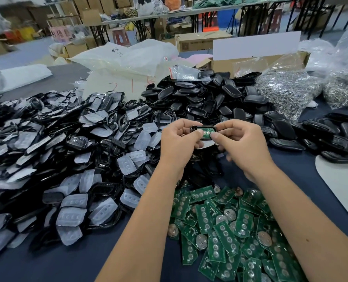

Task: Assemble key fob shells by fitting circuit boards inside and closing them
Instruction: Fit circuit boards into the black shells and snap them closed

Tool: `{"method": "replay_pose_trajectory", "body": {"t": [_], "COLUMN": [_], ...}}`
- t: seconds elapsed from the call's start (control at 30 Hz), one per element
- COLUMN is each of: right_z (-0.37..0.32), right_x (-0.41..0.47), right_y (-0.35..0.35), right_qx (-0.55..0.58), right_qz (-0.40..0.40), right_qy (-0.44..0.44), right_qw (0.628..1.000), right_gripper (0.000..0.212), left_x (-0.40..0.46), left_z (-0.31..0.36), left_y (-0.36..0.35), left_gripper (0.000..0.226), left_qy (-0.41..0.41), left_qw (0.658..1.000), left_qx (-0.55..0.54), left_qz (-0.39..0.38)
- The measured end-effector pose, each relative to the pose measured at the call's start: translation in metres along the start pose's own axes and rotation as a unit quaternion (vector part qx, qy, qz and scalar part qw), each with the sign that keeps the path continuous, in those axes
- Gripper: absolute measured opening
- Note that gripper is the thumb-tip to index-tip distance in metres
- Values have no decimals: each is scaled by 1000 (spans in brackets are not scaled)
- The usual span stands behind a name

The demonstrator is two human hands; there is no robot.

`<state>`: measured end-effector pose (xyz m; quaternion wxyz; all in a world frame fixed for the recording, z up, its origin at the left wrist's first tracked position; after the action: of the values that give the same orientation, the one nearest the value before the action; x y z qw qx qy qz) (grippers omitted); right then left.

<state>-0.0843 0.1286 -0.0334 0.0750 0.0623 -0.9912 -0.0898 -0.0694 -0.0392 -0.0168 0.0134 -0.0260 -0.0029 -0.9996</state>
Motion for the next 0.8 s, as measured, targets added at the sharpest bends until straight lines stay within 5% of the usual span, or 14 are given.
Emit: {"method": "replay_pose_trajectory", "body": {"t": [0.27, 0.37, 0.53, 0.63, 0.8], "right_z": [-35, -49, -76, -91, -94], "right_x": [28, 42, 72, 88, 109], "right_y": [-41, -76, -145, -192, -262], "right_qx": [133, 114, -157, -356, -501], "right_qz": [-29, -62, -97, -125, -173], "right_qy": [25, 32, 138, 201, 238], "right_qw": [990, 991, 973, 904, 814], "right_gripper": [13, 11, 14, 15, 27], "left_x": [5, 5, -10, -14, -19], "left_z": [8, 10, 27, 24, 21], "left_y": [12, 31, 90, 127, 153], "left_gripper": [18, 23, 8, 10, 22], "left_qy": [4, -22, -134, -174, -169], "left_qw": [976, 966, 865, 813, 766], "left_qx": [-206, -171, -12, -21, -12], "left_qz": [77, 194, 484, 554, 621]}}
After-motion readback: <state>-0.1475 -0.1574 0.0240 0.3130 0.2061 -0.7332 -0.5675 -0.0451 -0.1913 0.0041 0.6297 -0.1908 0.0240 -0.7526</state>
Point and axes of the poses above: each hand's wrist, its own x-axis towards the middle knuckle, its own y-axis out of the back of the hand, z = x × y, the point moved 2 cm from there along x, towards the middle knuckle, and after that the axes turned 10 degrees about -z, right-handed, at the moved point
